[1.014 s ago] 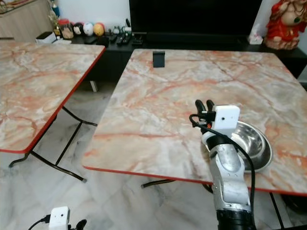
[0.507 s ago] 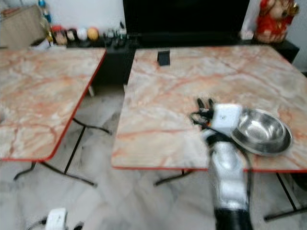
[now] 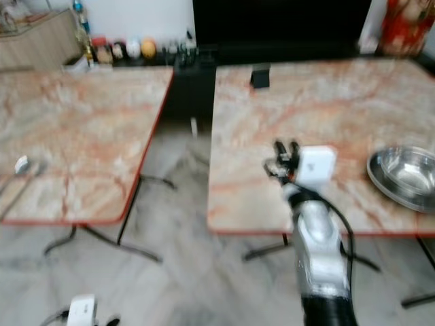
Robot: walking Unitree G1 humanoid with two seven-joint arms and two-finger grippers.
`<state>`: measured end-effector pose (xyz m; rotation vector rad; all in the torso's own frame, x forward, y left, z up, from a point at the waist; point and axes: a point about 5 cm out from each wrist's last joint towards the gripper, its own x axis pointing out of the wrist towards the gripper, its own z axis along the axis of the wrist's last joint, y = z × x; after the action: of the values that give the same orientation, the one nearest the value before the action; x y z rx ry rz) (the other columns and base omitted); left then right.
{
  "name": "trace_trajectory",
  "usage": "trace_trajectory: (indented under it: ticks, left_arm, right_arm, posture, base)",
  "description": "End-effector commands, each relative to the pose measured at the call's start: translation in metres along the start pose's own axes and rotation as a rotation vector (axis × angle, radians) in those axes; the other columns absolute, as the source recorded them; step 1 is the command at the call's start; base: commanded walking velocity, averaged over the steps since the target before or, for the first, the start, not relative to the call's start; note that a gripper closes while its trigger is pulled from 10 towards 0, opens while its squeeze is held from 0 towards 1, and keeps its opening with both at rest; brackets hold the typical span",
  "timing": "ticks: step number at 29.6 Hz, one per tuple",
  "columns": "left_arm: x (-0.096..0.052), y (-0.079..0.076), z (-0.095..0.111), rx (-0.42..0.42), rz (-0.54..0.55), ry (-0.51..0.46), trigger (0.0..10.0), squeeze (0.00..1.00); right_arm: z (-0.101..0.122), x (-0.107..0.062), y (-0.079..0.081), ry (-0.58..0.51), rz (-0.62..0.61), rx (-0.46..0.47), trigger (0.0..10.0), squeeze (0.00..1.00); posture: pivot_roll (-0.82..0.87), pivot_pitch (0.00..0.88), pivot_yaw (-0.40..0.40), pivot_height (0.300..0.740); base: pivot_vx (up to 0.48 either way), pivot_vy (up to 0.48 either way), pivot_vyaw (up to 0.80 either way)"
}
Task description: Setting the table
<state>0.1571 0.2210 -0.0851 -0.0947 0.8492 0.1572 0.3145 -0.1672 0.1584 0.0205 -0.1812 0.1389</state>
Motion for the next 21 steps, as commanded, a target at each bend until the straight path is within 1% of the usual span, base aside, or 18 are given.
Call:
trace_trajectory:
  ticks: [1,5,7,10,12,21]
  left_arm:
    - [-0.0005,-0.0004,-0.0027,-0.005,0.004,0.012,10.0,0.0]
    - [-0.0004,-0.0013,-0.0027,-0.006,0.003,0.011,10.0,0.0]
    - [-0.0003,-0.0017,-0.0026,-0.007,0.003,0.011,10.0,0.0]
    - [-0.0001,-0.0022,-0.0021,-0.007,0.002,0.009,10.0,0.0]
    - [0.0002,-0.0025,-0.0014,-0.007,0.001,0.007,10.0,0.0]
    - [0.0012,-0.0006,0.0027,-0.021,0.01,-0.006,10.0,0.0]
  right_arm:
    - [0.0059,0.0,-0.0066,-0.024,-0.02,-0.017,10.0,0.0]
    - [0.0057,0.0007,-0.0048,-0.024,-0.012,-0.019,10.0,0.0]
    - [0.0057,0.0008,-0.0044,-0.024,-0.01,-0.02,10.0,0.0]
    - [0.0061,0.0012,-0.0041,-0.026,-0.009,-0.019,10.0,0.0]
    - [0.0059,0.0019,-0.0044,-0.024,-0.017,0.011,10.0,0.0]
    - [0.0089,0.0057,-0.0062,-0.033,-0.026,0.014,10.0,0.0]
  posture:
    - [-0.1,0.0,0.06,0.74]
    - [-0.1,0.0,0.06,0.74]
    - [-0.09,0.0,0.059,0.74]
    - [-0.1,0.0,0.061,0.74]
    - [-0.09,0.0,0.059,0.74]
    - [-0.09,0.0,0.054,0.74]
  base:
    - [0.0,0.42,0.0]
    - [0.0,0.429,0.0]
    - [0.0,0.476,0.46]
    - [0.0,0.477,0.8]
    - [0.0,0.48,0.52]
    - [0.0,0.48,0.0]
